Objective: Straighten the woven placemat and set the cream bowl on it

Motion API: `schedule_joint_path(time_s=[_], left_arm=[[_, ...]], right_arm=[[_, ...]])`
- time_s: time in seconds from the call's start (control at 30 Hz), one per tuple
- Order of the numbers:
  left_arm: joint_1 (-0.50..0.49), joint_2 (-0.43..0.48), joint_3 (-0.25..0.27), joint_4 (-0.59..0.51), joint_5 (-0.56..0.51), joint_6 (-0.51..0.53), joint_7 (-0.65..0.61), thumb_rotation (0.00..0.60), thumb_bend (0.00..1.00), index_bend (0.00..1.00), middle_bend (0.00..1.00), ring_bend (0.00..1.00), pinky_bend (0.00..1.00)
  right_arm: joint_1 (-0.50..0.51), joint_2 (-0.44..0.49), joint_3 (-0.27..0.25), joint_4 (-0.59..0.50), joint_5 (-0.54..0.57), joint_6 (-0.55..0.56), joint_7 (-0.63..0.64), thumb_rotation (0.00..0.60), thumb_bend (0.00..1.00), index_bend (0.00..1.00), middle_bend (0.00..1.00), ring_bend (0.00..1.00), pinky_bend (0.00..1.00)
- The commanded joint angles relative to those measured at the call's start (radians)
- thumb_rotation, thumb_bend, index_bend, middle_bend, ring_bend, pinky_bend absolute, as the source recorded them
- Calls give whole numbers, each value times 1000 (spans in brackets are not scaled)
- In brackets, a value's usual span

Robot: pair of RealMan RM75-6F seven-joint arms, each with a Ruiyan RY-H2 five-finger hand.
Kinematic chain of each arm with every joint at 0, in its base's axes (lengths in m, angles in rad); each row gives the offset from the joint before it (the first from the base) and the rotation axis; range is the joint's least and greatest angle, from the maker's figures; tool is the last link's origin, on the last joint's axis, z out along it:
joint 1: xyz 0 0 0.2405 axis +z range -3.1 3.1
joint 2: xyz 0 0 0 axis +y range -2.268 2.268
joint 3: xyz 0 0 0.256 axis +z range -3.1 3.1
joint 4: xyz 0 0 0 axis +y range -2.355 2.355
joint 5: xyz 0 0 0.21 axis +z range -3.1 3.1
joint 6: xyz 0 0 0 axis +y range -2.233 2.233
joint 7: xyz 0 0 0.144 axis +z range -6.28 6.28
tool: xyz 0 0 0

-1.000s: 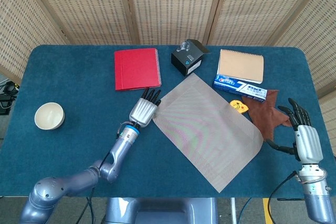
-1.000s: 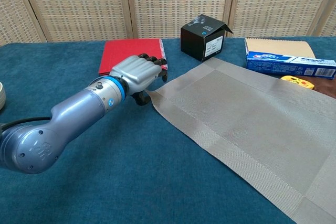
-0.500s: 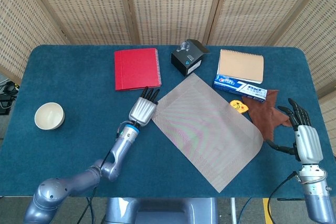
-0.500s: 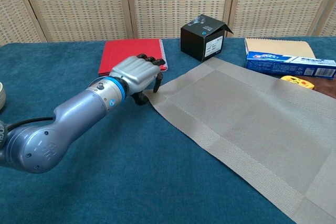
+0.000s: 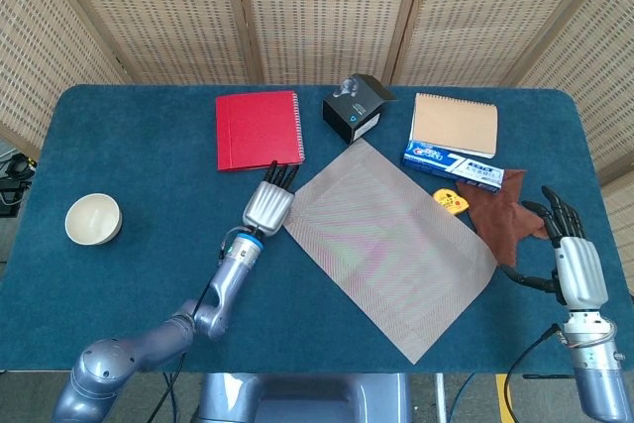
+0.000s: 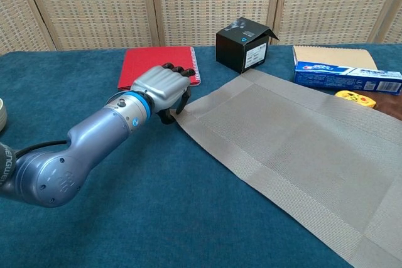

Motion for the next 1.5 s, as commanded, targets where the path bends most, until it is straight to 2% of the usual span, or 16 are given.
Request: schedule_joint_path(time_s=[0.03,0.3,0.53,0.93,1.17,1.5], left_arm=[[11,7,6,-9,5,8,-6,600,504,655,0,0,0],[56,52,42,-79,43,55,-13,600,575,669,0,0,0],[106,118,73,-183,74,104,-15,600,637,691,0,0,0],[239,297,147,-482,95,208,57,600,644,697,0,0,0],[316,400,198,-616,118,277,79,600,655,698,0,0,0],[394,517,263,-791,132,324,107,600,655,698,0,0,0]], right_arm=[[0,1,0,-1,-1,0,2,600,152,213,0,0,0],[2,-1,-5,-3,-7,-5,0,600,153,212,0,0,0],[3,-5,-14,-9,-16,-7,-17,600,152,221,0,0,0],[0,-13,-25,-18,-32,2,-46,600,152,222,0,0,0],[0,-23,-37,-22,-46,3,-74,600,152,222,0,0,0],[0,-39,-54,-30,-67,5,-113,600,151,223,0,0,0]])
